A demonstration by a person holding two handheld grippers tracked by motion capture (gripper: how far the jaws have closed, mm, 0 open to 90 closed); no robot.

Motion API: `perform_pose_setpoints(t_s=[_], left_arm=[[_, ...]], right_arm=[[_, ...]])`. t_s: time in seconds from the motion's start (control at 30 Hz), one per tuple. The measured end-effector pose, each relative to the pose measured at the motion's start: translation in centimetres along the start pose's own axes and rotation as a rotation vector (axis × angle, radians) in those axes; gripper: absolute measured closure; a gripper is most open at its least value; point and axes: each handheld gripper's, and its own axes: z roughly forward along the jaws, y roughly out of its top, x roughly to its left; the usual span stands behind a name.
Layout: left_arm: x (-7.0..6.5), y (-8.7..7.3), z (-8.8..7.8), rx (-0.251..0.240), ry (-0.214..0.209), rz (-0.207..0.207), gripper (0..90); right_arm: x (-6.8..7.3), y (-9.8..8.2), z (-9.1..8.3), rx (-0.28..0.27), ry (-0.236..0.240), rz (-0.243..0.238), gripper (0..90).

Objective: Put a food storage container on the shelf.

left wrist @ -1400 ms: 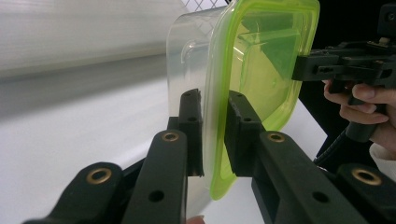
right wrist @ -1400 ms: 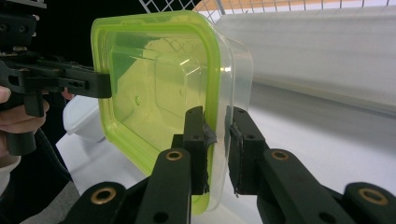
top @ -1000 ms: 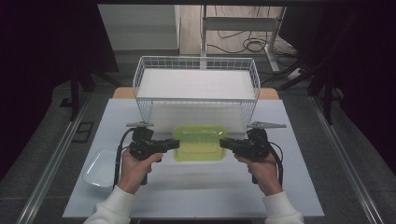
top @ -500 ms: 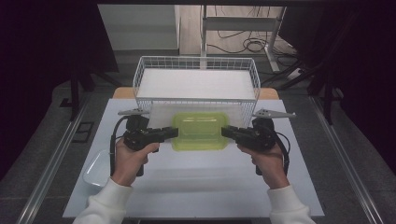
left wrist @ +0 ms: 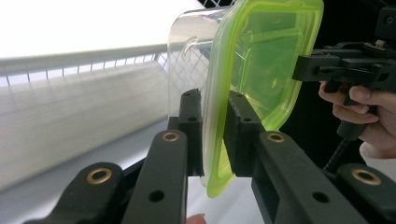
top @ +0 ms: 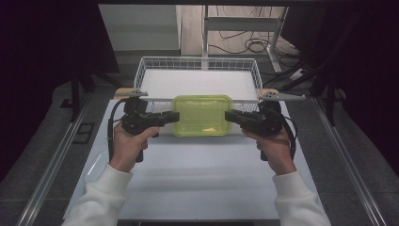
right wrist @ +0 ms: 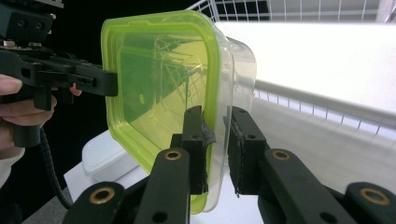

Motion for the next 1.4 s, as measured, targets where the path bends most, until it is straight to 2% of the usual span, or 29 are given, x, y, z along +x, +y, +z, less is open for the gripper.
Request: perform_pose_setpoints(t_s=[0.4, 0.53, 0.7, 0.87, 1.03, 1.17, 1.4], left_arm=[[0.2, 2.9, 0.0, -0.018, -0.008, 0.019, 78.8], [0.7, 4.1, 0.3, -0.017, -0.013, 0.017, 78.9], [1.3, 5.9, 0.6, -0.005, -0.014, 0.020, 79.0], [2.3, 7.0, 1.1, -0.004, -0.029, 0.000, 79.1], [2.9, 7.6, 1.8, 0.004, -0.017, -0.005, 79.2], [3.5, 8.1, 2.4, 0.003, -0.022, -0.016, 79.3], [4.5, 9.0, 3.2, 0.010, -0.020, -0.031, 79.6]], right_arm=[[-0.5, 2.8, 0.0, -0.018, -0.007, -0.026, 77.7], [-0.8, 3.9, 0.1, -0.023, -0.010, -0.030, 77.6], [-1.5, 5.3, 0.5, -0.013, -0.011, -0.013, 77.5], [-2.1, 6.5, 1.1, -0.019, -0.013, -0.005, 77.3], [-2.9, 6.9, 1.8, -0.009, -0.034, 0.001, 77.5], [-3.7, 7.1, 2.2, -0.022, -0.021, 0.028, 77.6], [-4.6, 7.7, 2.9, -0.019, -0.027, 0.040, 77.6]])
